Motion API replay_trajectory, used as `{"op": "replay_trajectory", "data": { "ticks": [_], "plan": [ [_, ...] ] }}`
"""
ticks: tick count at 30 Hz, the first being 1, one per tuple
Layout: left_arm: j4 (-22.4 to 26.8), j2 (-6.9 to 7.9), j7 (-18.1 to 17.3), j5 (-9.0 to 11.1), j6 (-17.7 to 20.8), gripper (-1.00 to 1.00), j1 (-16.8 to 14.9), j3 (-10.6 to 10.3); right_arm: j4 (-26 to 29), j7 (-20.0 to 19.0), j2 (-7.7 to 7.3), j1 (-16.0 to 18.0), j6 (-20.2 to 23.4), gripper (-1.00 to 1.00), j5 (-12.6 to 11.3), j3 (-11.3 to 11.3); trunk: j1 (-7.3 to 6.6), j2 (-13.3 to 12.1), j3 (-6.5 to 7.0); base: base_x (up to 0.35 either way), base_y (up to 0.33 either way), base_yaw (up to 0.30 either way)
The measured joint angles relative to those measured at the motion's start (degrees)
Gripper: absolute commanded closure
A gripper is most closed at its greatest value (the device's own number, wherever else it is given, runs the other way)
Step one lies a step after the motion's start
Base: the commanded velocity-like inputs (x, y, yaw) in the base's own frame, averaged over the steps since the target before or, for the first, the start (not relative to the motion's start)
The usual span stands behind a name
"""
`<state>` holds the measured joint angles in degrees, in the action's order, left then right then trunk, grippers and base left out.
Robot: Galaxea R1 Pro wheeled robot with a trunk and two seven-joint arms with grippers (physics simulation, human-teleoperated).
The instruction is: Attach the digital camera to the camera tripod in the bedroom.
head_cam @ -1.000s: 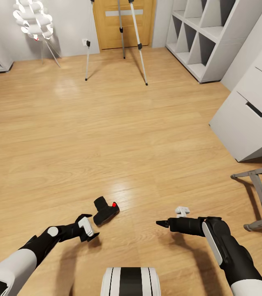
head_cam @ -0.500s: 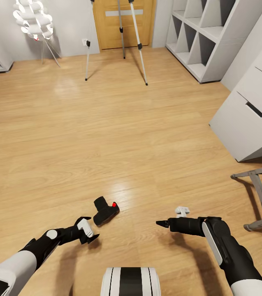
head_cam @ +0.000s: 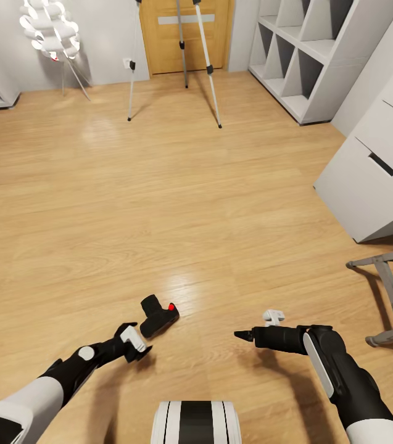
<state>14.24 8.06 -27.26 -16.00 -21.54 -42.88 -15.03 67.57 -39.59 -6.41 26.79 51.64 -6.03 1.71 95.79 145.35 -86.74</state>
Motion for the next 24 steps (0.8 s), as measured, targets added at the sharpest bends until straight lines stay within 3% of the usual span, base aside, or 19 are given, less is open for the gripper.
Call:
{"op": "replay_trajectory", "data": {
  "ticks": [6, 15, 24],
  "plan": [
    [-0.07, -0.22, 2.06, -0.39, 0.99, -1.00, 0.00, 0.03, -0.03, 0.00, 0.00, 0.00, 0.00, -1.00, 0.01, 0.00, 0.00, 0.00, 0.00, 0.000, 0.000, 0.000],
    [0.92, -0.38, 2.75, -0.68, 6.99, -1.00, 0.00, 0.09, -0.04, 0.00, 0.00, 0.00, 0.00, -1.00, -0.06, 0.00, 0.00, 0.00, 0.00, 0.000, 0.000, 0.000],
    [1.03, -0.34, 3.08, -0.77, 7.61, -1.00, 0.00, 0.10, 0.06, -0.32, -0.02, 0.00, 0.01, -1.00, 0.09, 0.00, 0.00, 0.00, 0.00, 0.000, 0.000, 0.000]
  ]
}}
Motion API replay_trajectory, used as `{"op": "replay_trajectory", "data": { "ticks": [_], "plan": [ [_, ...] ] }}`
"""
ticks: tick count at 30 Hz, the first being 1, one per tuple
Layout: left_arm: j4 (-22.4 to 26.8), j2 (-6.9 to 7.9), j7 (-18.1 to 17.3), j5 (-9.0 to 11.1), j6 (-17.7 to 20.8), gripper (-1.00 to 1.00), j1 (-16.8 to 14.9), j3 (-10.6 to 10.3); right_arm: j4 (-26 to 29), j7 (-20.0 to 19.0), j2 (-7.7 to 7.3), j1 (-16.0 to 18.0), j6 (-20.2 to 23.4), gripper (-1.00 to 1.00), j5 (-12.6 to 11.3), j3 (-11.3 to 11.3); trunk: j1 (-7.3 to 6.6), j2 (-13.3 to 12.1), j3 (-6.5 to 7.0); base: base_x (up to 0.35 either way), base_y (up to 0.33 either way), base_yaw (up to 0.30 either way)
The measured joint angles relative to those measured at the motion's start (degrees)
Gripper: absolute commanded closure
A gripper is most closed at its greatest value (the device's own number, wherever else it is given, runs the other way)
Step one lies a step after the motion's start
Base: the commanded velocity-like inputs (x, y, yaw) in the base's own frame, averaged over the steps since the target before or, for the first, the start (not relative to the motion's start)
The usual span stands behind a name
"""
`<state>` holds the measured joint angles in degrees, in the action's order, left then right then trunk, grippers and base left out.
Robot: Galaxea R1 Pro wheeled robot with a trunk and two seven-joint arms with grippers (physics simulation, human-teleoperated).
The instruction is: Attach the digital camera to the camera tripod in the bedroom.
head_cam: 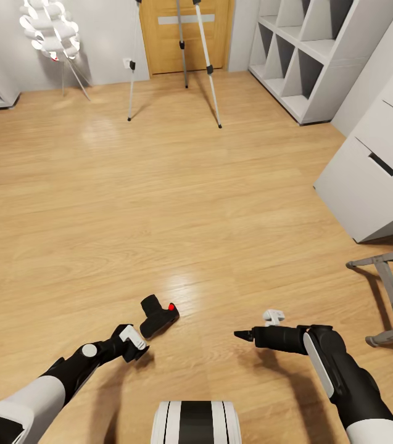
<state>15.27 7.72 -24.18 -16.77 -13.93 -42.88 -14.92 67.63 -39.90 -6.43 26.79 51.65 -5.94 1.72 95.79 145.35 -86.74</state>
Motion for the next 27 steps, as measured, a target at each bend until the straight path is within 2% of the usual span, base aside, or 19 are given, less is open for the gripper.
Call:
{"op": "replay_trajectory", "data": {
  "ticks": [13, 27],
  "plan": [
    [-0.07, 0.41, 0.06, -0.02, 0.13, -1.00, -0.01, -0.08, 0.37, 0.30, 0.01, 0.00, -0.07, -1.00, 0.16, -0.01, 0.00, 0.00, 0.04, 0.000, 0.000, -0.018],
    [-0.08, 0.62, 0.07, -0.02, 0.13, -1.00, -0.01, -0.09, -0.05, 0.66, 0.01, -0.01, -0.10, -1.00, 0.00, 0.00, 0.00, 0.00, 0.49, 0.000, 0.000, -0.176]
  ]
}}
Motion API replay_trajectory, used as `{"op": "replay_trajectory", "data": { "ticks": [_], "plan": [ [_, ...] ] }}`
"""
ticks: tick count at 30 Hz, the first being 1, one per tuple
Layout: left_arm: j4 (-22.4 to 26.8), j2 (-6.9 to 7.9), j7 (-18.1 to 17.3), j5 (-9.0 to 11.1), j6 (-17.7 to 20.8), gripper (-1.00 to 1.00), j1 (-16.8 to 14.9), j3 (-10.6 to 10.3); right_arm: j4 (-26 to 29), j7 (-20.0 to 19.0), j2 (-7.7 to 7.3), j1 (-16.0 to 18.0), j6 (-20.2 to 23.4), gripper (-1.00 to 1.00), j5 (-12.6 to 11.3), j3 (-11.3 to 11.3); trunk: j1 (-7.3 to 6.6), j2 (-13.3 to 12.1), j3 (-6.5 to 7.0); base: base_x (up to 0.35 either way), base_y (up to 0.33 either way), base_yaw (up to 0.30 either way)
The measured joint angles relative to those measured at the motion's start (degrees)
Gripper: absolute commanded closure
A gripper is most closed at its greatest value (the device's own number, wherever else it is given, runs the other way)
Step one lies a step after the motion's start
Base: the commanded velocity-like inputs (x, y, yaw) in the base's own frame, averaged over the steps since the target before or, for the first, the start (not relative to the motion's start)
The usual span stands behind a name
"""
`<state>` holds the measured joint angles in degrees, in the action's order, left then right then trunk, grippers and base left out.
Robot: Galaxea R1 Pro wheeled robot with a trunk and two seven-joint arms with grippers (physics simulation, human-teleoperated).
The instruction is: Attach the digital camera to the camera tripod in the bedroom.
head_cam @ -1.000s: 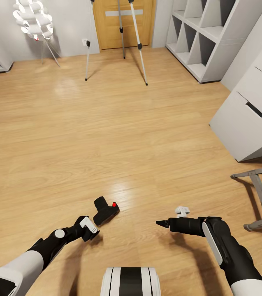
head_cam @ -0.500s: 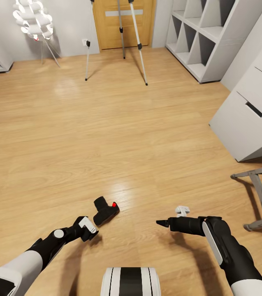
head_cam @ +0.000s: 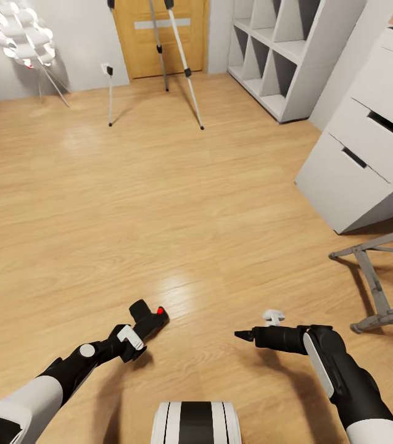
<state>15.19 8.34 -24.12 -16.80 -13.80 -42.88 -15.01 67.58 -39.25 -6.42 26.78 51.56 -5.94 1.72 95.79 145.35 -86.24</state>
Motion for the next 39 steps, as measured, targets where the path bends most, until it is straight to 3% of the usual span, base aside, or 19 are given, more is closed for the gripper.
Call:
{"op": "replay_trajectory", "data": {
  "ticks": [21, 27, 28, 32, 34, 39],
  "plan": [
    [-0.23, 0.01, 0.05, -0.44, 0.00, -1.00, 0.01, -0.01, -0.02, -0.15, -0.01, 0.01, 0.00, -1.00, 0.01, 0.08, 0.00, 0.00, 0.05, 0.000, 0.000, -0.012],
    [-0.32, 0.01, 0.97, -2.88, 0.13, -1.00, 0.01, -0.01, -0.02, -0.16, 0.00, 0.01, 0.00, -1.00, 0.01, 0.05, 0.00, 0.00, 0.05, 0.000, 0.000, 0.000],
    [-0.42, 0.01, 3.08, -4.41, 0.63, -1.00, 0.01, -0.03, -0.02, -0.16, 0.00, 0.01, -0.03, -1.00, 0.05, 0.02, 0.00, 0.00, 0.05, 0.000, 0.000, 0.000],
    [-0.48, -0.04, 4.28, -5.81, 1.09, -1.00, 0.01, -0.04, -0.02, -0.16, 0.00, 0.01, -0.11, -1.00, 0.06, 0.00, 0.00, 0.00, 0.05, 0.000, 0.000, 0.000],
    [-0.52, -0.10, 4.94, -7.65, 1.35, -1.00, 0.01, 0.01, -0.02, -0.16, 0.00, 0.01, -0.29, -1.00, 0.06, 0.00, 0.00, 0.00, 0.05, 0.000, 0.000, 0.000],
    [-0.49, -0.22, 5.19, -8.62, 1.42, -1.00, 0.00, 0.04, -0.02, -0.16, -0.01, 0.01, -0.34, -1.00, 0.08, 0.00, 0.00, 0.00, 0.05, 0.000, 0.000, 0.000]
  ]
}}
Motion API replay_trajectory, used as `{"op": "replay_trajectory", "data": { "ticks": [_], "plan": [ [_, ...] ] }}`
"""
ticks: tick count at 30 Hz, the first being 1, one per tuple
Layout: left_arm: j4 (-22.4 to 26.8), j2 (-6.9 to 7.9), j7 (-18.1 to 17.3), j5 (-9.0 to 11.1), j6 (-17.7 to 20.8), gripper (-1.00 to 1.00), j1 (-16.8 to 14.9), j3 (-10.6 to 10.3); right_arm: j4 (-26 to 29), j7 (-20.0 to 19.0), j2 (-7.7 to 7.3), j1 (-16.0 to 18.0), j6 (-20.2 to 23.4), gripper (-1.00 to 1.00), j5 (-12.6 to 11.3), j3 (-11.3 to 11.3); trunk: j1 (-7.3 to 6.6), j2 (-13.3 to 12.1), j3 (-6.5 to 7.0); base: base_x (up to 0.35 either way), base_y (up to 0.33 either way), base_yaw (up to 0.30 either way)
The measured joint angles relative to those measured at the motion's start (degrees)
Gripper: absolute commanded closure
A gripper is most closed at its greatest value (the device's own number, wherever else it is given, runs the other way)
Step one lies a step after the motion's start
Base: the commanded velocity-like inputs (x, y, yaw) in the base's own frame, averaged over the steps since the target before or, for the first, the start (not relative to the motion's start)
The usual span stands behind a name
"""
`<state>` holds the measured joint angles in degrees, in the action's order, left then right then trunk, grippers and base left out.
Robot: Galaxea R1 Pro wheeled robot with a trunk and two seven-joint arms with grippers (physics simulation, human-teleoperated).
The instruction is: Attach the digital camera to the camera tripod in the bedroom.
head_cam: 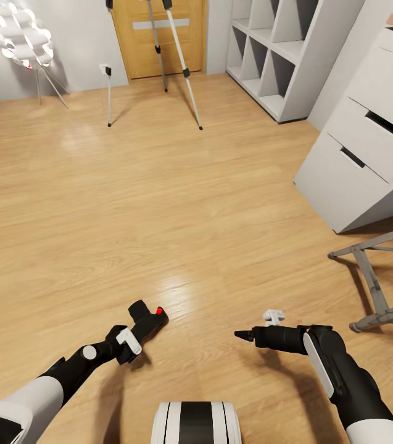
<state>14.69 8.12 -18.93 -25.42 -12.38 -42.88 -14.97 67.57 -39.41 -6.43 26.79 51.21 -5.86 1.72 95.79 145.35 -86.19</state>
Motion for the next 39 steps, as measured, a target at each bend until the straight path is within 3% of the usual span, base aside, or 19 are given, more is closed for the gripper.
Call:
{"op": "replay_trajectory", "data": {
  "ticks": [14, 39],
  "plan": [
    [0.19, -0.12, 1.95, -0.33, 0.00, -1.00, -0.01, 0.00, 0.01, 0.01, -0.06, -0.01, 0.06, -1.00, -0.15, 0.01, 0.00, 0.00, 0.10, 0.000, 0.000, -0.034],
    [0.08, 0.06, 2.08, -0.57, 0.00, -1.00, 0.00, -0.09, -0.03, 0.23, -0.07, 0.00, -0.40, -1.00, -0.08, 0.10, 0.00, 0.00, 0.31, 0.000, 0.000, -0.032]
  ]
}}
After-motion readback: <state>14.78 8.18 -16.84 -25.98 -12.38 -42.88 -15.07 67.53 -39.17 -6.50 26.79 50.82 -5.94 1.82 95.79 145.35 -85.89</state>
